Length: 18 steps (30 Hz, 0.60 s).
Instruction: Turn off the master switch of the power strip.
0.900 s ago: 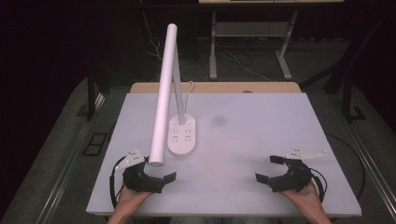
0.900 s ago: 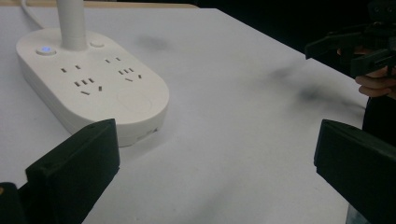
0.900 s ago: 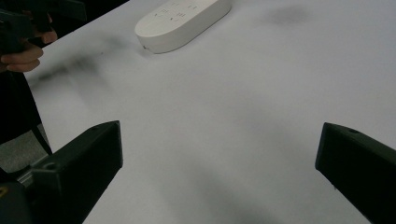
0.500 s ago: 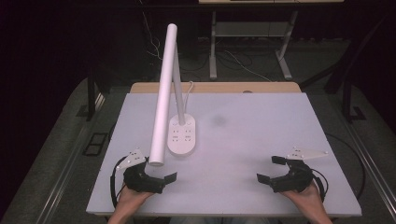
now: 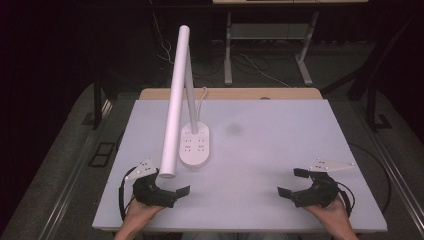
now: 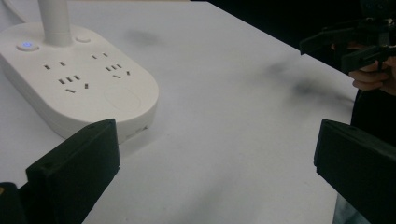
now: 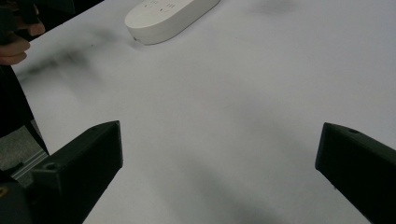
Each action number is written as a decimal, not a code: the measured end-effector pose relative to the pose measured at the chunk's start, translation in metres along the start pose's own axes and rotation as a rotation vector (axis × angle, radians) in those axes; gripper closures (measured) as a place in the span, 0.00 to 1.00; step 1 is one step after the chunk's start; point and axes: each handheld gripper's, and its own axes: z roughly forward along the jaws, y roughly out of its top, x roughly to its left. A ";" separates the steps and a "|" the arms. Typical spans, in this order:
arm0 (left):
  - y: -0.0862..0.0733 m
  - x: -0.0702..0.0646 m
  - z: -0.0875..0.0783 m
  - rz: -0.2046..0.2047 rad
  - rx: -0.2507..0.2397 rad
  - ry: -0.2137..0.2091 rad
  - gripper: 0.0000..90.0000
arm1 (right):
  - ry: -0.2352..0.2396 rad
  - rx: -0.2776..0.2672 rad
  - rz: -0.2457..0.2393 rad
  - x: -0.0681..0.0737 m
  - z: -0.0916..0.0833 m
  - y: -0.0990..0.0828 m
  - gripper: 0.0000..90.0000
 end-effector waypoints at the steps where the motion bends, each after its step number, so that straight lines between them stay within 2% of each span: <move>1: 0.000 0.000 0.000 0.000 0.003 -0.001 0.00 | -0.003 0.003 -0.002 0.000 0.000 0.000 0.00; 18: 0.008 -0.001 -0.002 0.012 0.062 -0.001 0.00 | -0.004 0.011 0.000 0.002 -0.001 -0.002 0.00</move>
